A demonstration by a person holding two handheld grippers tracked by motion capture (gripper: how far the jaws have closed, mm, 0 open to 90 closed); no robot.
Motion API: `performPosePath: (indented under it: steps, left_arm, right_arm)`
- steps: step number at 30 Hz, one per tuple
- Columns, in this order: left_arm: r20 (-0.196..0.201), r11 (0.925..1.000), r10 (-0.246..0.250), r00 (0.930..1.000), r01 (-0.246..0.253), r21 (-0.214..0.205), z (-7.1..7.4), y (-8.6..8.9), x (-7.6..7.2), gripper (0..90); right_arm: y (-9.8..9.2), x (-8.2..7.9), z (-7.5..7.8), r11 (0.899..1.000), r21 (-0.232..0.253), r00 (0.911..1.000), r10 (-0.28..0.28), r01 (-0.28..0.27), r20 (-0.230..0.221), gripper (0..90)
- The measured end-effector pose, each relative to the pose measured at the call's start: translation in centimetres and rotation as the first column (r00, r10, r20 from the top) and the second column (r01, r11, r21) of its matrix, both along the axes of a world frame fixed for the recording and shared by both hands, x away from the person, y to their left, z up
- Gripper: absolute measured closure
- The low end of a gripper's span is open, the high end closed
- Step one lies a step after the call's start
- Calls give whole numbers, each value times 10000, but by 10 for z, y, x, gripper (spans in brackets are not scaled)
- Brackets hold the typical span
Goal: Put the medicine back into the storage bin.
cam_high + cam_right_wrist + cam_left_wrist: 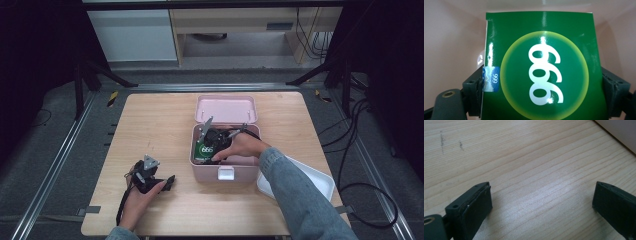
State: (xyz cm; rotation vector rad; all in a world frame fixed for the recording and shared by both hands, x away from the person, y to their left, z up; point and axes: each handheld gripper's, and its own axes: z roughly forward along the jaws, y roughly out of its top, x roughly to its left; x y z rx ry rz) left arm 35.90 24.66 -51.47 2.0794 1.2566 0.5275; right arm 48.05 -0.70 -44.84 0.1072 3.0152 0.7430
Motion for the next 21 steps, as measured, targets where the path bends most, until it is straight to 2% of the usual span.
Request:
performPosePath:
  steps: [7,11,12,19,20,21]
  left_arm:
    - [-6,10000,5,10000,-5,-12,0,0,0,17]
    - [-6,10000,6,10000,-6,-13,0,0,0,17]
    - [-6,10000,7,10000,-7,-14,0,0,0,17]
    - [-3,10000,2,10000,-2,-6,0,0,0,17]
    - [-3,10000,2,10000,-2,-6,0,0,0,17]
    - [-5,10000,1,10000,-1,-4,0,0,0,17]
  right_arm:
    - [0,-1,0,9996,-229,9998,-190,188,-63,131]
    - [-2,-1,8,9995,132,9996,-284,284,14,103]
    - [-5,-2,17,9985,357,9991,-412,408,99,93]
    - [-22,-7,48,9877,1139,9930,-1117,1068,383,95]
    - [-22,-7,48,9877,1139,9930,-1117,1068,383,95]
    - [-31,-9,61,9792,1449,9877,-1500,1422,442,91]
